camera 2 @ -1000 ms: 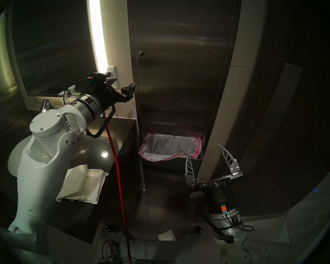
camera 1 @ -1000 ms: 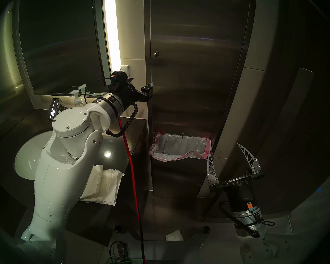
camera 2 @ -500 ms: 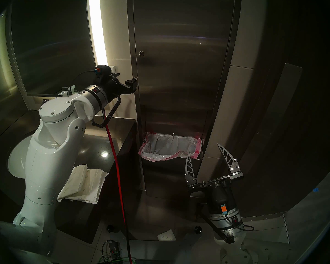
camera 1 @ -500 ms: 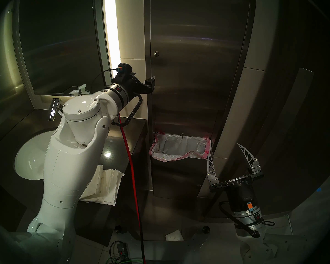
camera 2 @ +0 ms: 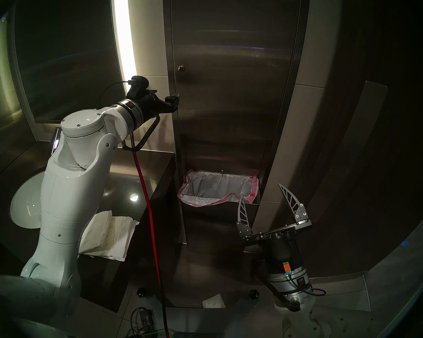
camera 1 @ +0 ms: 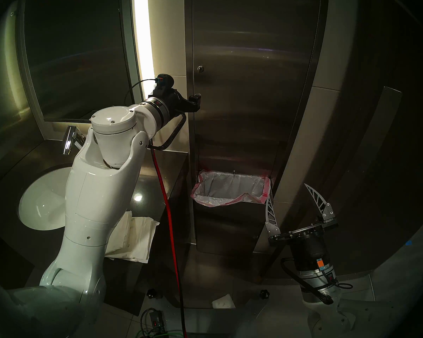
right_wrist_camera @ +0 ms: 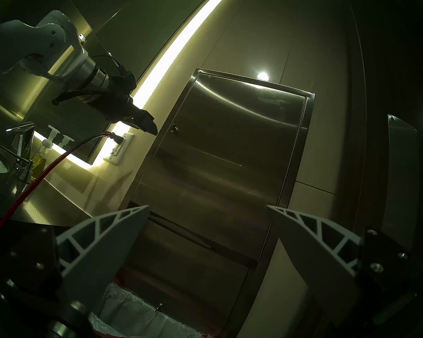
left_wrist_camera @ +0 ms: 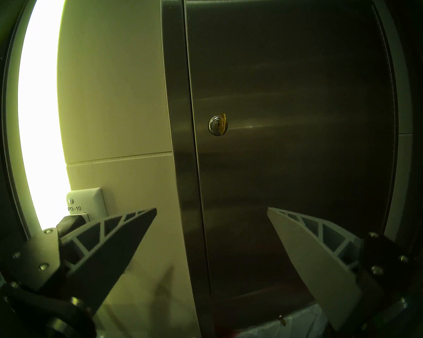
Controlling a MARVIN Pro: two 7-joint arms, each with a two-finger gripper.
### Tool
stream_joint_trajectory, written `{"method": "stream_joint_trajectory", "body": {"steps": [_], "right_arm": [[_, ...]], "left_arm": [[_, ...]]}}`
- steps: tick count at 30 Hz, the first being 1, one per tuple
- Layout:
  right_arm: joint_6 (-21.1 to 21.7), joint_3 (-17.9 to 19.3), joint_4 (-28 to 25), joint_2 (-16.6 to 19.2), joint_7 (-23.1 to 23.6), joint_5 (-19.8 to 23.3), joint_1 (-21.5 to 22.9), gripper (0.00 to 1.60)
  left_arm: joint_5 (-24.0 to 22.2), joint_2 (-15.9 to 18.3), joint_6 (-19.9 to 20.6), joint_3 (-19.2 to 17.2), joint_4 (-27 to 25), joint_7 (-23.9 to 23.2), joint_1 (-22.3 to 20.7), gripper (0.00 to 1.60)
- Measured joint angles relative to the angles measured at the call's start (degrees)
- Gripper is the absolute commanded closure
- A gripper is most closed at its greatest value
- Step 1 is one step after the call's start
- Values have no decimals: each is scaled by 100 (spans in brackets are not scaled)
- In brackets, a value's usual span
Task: Twist key and close towel dispenser
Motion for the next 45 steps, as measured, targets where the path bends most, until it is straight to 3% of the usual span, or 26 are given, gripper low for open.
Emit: {"method": "stream_joint_trajectory", "body": {"steps": [14, 45], "right_arm": [[10, 0, -2, 2, -2, -1, 0, 0], [21, -2, -5, 6, -6, -3, 0, 0]], "left_arm": [[82, -106, 93, 77, 375, -90, -490, 0], [229, -436, 102, 363, 499, -50, -944, 0]]}}
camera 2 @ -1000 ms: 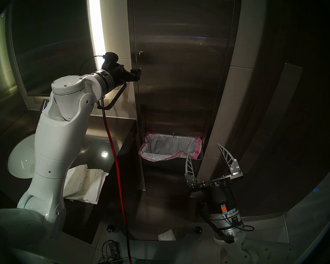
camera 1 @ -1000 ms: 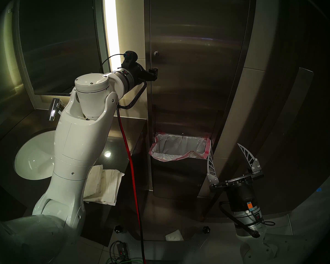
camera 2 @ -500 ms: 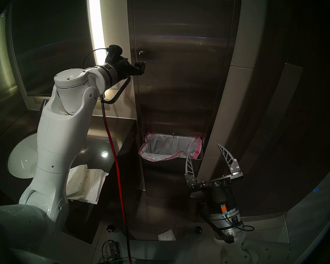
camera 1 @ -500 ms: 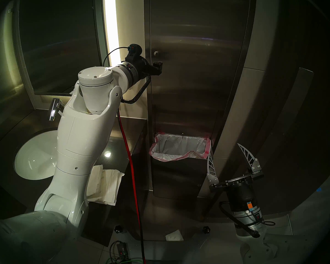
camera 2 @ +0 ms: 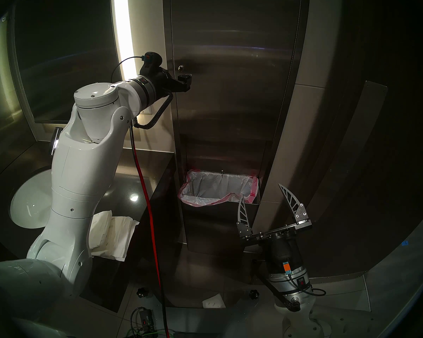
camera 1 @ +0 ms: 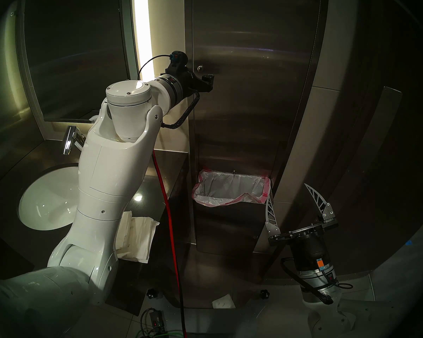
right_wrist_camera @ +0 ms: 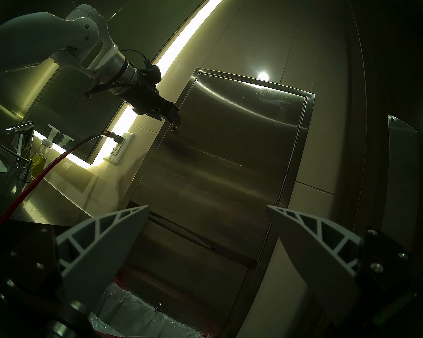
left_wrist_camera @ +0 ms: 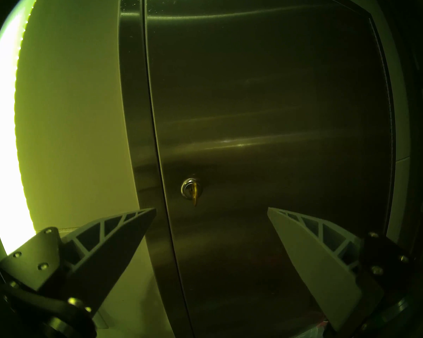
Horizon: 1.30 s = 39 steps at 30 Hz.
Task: Twist key and close towel dispenser
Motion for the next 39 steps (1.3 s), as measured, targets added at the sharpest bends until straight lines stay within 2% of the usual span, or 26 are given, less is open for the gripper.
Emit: {"method": "stream_joint_trajectory", "body": {"steps": [6, 22, 39], "right_arm": [[1, 0, 0, 0, -1, 0, 0, 0], [3, 0, -1, 2, -2, -1, 0, 0], [4, 0, -2, 3, -3, -2, 1, 0]], "left_arm": [[-51, -108, 13, -12, 39, 76, -25, 0], [-149, -540, 7, -67, 259, 631, -71, 0], [-253, -585, -57, 141, 501, 482, -191, 0]]}}
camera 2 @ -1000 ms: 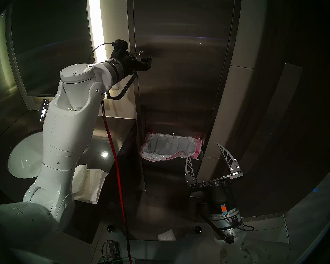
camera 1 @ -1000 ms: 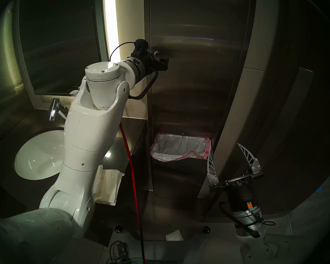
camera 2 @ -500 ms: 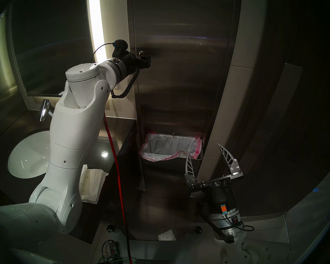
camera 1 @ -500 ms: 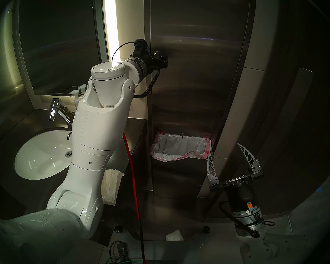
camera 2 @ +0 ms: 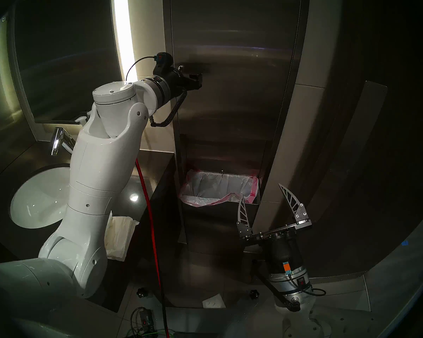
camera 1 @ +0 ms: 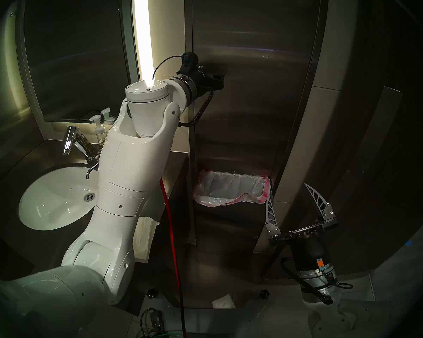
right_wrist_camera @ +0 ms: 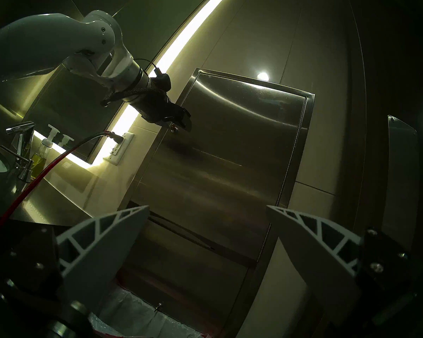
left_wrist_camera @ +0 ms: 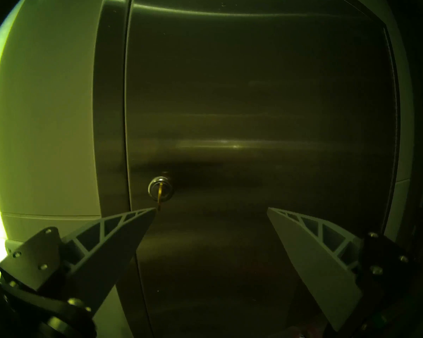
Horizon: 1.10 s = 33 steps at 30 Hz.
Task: Twist key and close towel dispenser
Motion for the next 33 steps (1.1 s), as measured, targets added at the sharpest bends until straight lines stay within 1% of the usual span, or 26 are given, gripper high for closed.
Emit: {"method": "stream_joint_trajectory", "body": {"steps": [16, 30, 31, 32, 33], "right_arm": [[1, -1, 0, 1, 0, 0, 0, 0], [2, -1, -1, 2, -2, 0, 0, 0], [2, -1, -1, 2, -2, 0, 0, 0], [2, -1, -1, 2, -2, 0, 0, 0], [2, -1, -1, 2, -2, 0, 0, 0]], "left_arm": [[91, 159, -91, -72, 253, -132, -209, 0], [168, 71, -108, -48, 256, -187, -308, 0], [172, 62, -109, -42, 256, -192, -308, 5], [176, 55, -110, -39, 256, -196, -308, 38], [179, 51, -111, -37, 256, -198, -308, 38]]}}
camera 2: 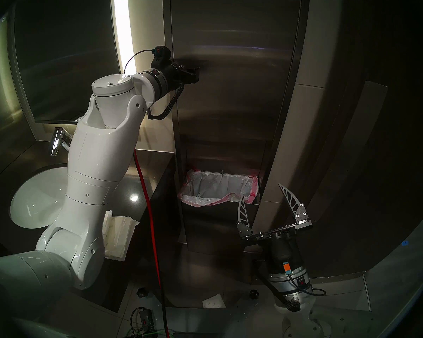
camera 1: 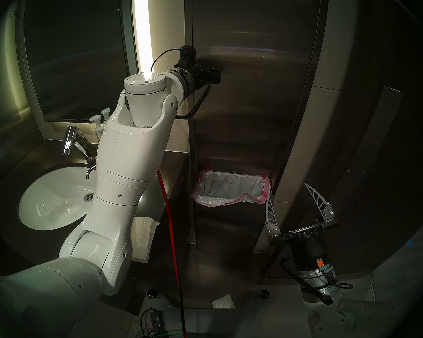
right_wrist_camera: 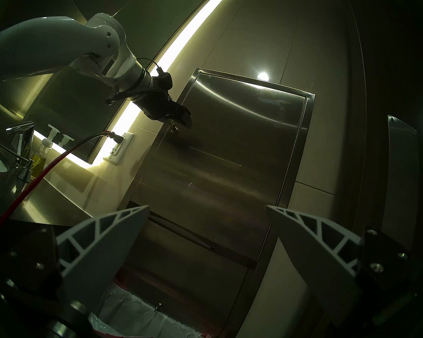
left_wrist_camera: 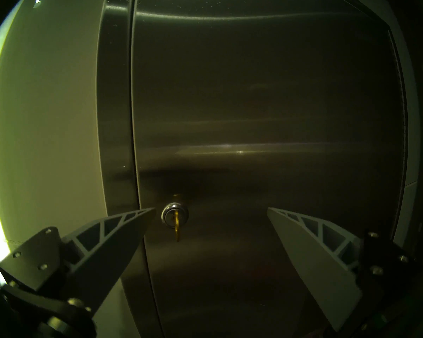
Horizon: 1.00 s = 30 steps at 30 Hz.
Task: Twist key and close towel dispenser
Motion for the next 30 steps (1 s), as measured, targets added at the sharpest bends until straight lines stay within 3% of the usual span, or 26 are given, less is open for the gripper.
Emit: {"method": "stream_joint_trajectory", "body": {"steps": [1, 2, 5, 7, 8, 11, 12, 13, 15, 16, 17, 18, 20, 21, 22, 27, 30], "right_arm": [[0, 0, 0, 0, 0, 0, 0, 0], [0, 0, 0, 0, 0, 0, 0, 0], [0, 0, 0, 0, -1, 0, 1, 0], [1, 0, 0, 0, -1, -1, 1, 0], [1, 0, 0, 1, -1, -1, 1, 0], [1, 0, 0, 1, -1, -1, 1, 0], [1, 0, 0, 1, -2, -1, 1, 0], [1, 0, 0, 1, -2, -1, 1, 0], [1, 0, -1, 1, -2, -1, 1, 0], [1, 0, -1, 1, -2, -1, 1, 0], [1, 0, -1, 1, -2, -1, 1, 0], [1, 0, -1, 1, -2, -1, 1, 0], [1, 0, -1, 1, -2, -1, 1, 0], [1, 0, -1, 1, -2, -1, 1, 0], [1, 0, -1, 1, -2, -1, 1, 0], [2, 0, -1, 1, -2, -1, 1, 0], [2, 0, -1, 2, -2, -1, 1, 0]], "left_arm": [[2, -4, -1, 2, 0, -1, 0, 48], [9, -15, -1, 3, 0, -4, 1, 0], [28, -24, -3, 0, 0, -5, 5, 0], [29, -31, -4, -1, 0, -10, 11, 108], [29, -34, -4, -2, 0, -14, 13, 117], [62, -36, -9, -53, 2, 24, 19, 107], [85, -17, -13, -123, 10, 62, 19, 57], [85, -12, -14, -128, 12, 63, 20, 44], [72, -15, -16, -107, 12, 50, 23, 49], [63, -20, -16, -88, 12, 36, 26, 65], [54, -28, -16, -66, 12, 23, 29, 70], [45, -35, -16, -48, 12, 13, 31, 64], [42, -43, -18, -37, 12, 12, 35, 30], [42, -43, -19, -38, 12, 13, 35, 30], [42, -43, -20, -38, 12, 14, 35, 20], [16, -54, -21, -10, 18, 1, 36, 110], [37, -36, -22, -62, 37, 60, 35, 106]]}}
